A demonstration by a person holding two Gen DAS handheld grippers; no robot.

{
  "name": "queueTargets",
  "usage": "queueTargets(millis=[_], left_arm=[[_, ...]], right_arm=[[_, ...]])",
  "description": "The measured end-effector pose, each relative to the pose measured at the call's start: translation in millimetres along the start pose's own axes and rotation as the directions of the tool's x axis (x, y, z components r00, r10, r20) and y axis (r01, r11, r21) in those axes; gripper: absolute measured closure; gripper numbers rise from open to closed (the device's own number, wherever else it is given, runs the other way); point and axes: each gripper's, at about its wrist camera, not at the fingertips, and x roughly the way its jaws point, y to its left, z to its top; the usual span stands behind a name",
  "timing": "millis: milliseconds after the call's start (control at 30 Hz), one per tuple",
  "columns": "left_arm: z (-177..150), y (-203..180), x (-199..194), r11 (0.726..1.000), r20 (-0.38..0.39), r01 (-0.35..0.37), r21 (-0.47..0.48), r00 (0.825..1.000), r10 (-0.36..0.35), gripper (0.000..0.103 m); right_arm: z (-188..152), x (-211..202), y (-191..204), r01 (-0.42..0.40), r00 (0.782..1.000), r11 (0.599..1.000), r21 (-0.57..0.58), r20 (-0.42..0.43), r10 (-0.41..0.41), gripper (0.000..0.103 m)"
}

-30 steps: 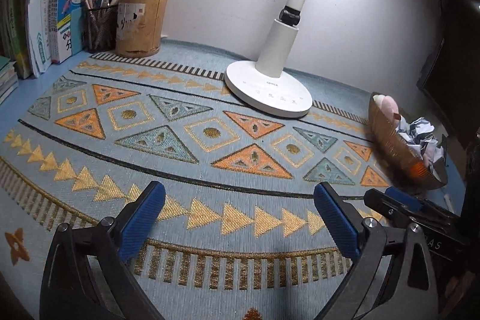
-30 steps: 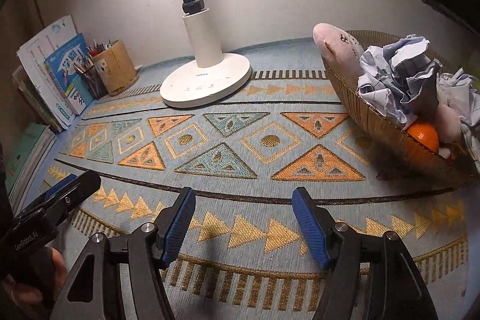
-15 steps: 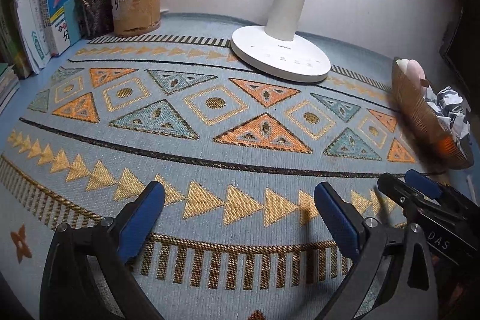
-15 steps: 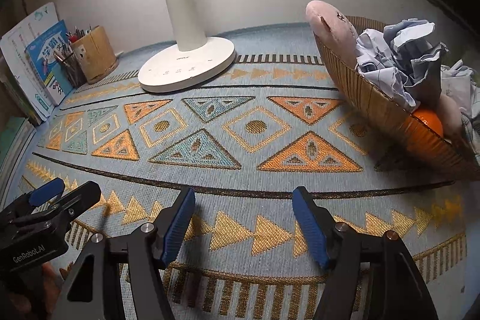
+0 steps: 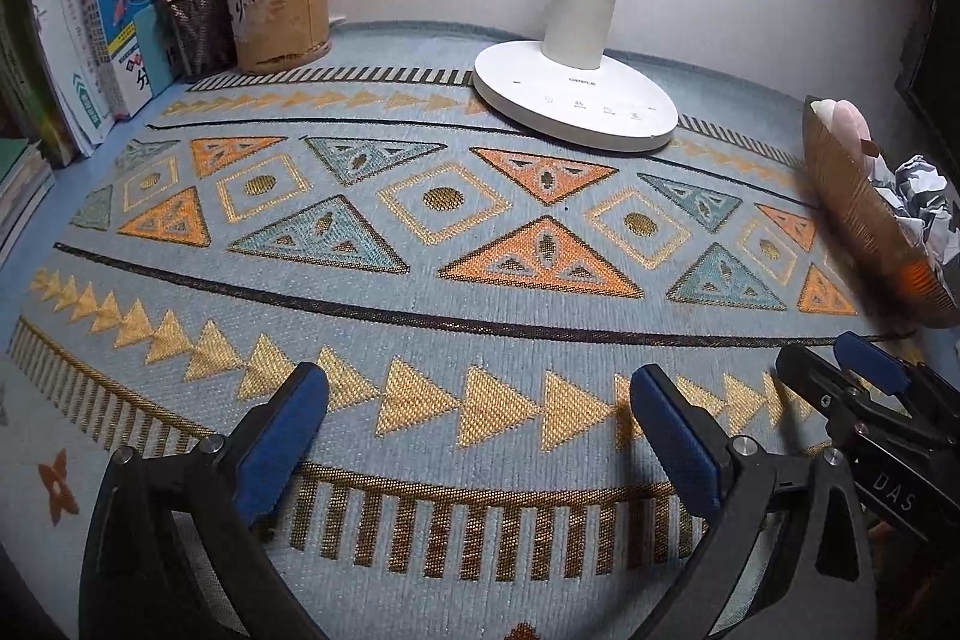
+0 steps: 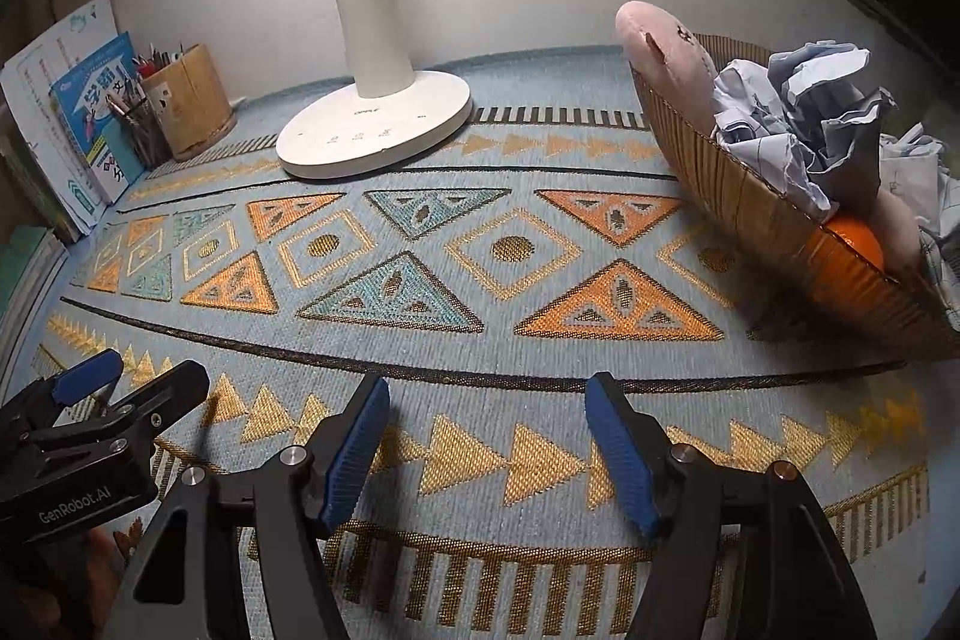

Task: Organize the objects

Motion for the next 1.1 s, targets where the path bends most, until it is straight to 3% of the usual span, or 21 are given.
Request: queueTargets(millis=[533, 700, 1100], left_arm=[[0.1, -1.4, 0.8, 1.0, -0.001, -0.001, 0.001, 1.0, 0.001, 0.002], [-0.9, -0.3, 1.4, 1.0, -0.002, -0.004, 0.004, 1.0, 0.004, 0.002], [-2.2, 0.6, 1.1, 1.0, -0.009, -0.023, 0.018, 1.0, 0.023, 0.001]], right_arm=[[0.2, 2.6, 6.7, 0.028, 1.0, 0.999, -0.027, -0.007, -0.028, 0.035], [0.1, 3.4, 6.8, 0.03, 0.999, 0.999, -0.029, -0.011, -0.03, 0.028], [-0.4, 3.7, 6.9, 0.034, 0.999, 0.999, -0.025, -0.014, -0.034, 0.024]])
